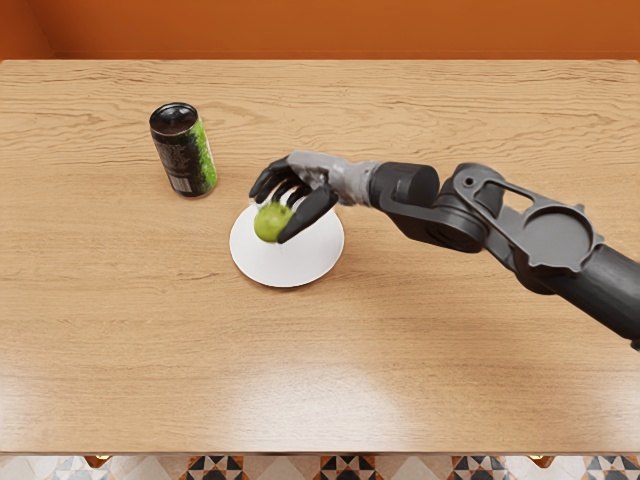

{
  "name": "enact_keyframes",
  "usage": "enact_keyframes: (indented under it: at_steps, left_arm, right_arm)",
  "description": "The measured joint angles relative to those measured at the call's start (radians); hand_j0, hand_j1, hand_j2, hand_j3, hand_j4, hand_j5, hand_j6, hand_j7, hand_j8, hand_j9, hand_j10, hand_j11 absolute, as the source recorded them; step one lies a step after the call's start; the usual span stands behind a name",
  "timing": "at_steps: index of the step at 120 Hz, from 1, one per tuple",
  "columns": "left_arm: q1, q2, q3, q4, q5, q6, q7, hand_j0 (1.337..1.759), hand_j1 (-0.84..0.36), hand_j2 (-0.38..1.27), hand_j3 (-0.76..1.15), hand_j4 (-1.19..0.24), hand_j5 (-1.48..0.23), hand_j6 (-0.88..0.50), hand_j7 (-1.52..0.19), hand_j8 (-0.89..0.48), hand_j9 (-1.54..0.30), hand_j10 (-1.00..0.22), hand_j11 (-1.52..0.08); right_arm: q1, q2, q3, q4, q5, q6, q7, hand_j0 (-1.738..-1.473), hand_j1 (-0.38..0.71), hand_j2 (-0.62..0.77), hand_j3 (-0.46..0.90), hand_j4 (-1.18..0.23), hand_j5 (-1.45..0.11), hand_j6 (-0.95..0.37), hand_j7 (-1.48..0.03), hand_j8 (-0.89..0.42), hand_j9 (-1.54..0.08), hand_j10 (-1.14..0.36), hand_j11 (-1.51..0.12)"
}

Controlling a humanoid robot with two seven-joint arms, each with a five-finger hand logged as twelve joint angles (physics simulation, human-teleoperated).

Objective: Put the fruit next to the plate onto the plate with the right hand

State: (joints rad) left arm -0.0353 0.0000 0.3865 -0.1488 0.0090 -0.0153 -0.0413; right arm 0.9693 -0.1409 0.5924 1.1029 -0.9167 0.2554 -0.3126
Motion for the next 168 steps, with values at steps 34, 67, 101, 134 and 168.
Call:
enact_keyframes:
  at_steps: [34, 67, 101, 134, 168]
  left_arm:
    - [0.000, 0.000, 0.000, 0.000, 0.000, 0.000, 0.000, 1.658, 0.07, 0.05, 0.00, -0.23, -0.30, -0.23, -0.30, -0.23, -0.30, -0.23, -0.30]
    - [0.000, 0.000, 0.000, 0.000, 0.000, 0.000, 0.000, 1.658, 0.07, 0.05, 0.00, -0.23, -0.30, -0.23, -0.30, -0.23, -0.30, -0.23, -0.30]
    - [0.000, 0.000, 0.000, 0.000, 0.000, 0.000, 0.000, 1.658, 0.07, 0.05, 0.00, -0.23, -0.30, -0.23, -0.30, -0.23, -0.30, -0.23, -0.30]
    - [0.000, 0.000, 0.000, 0.000, 0.000, 0.000, 0.000, 1.658, 0.07, 0.05, 0.00, -0.23, -0.30, -0.23, -0.30, -0.23, -0.30, -0.23, -0.30]
    - [0.000, 0.000, 0.000, 0.000, 0.000, 0.000, 0.000, 1.658, 0.07, 0.05, 0.00, -0.23, -0.30, -0.23, -0.30, -0.23, -0.30, -0.23, -0.30]
  right_arm:
    - [-0.001, -0.003, 0.000, -0.004, 0.003, -0.019, 0.011, -1.658, 0.05, -0.01, 0.00, -0.36, -0.48, -0.33, -0.47, -0.32, -0.48, -0.33, -0.48]
    - [0.000, -0.093, 0.027, 0.005, 0.188, 0.047, 0.011, -1.658, -0.20, -0.01, 0.00, -0.13, -0.18, -0.13, -0.18, -0.12, -0.18, -0.13, -0.18]
    - [-0.006, -0.304, 0.051, 0.000, 0.570, 0.306, -0.001, -1.658, -0.28, -0.01, 0.00, -0.06, -0.08, -0.06, -0.08, -0.06, -0.08, -0.06, -0.08]
    - [-0.025, -0.467, 0.043, -0.003, 0.796, 0.352, -0.089, -1.658, -0.30, -0.01, 0.00, -0.04, -0.06, -0.04, -0.06, -0.04, -0.06, -0.04, -0.06]
    - [-0.079, -0.619, 0.040, -0.001, 0.933, 0.356, -0.104, -1.658, -0.30, -0.01, 0.00, -0.04, -0.05, -0.04, -0.05, -0.04, -0.05, -0.04, -0.05]
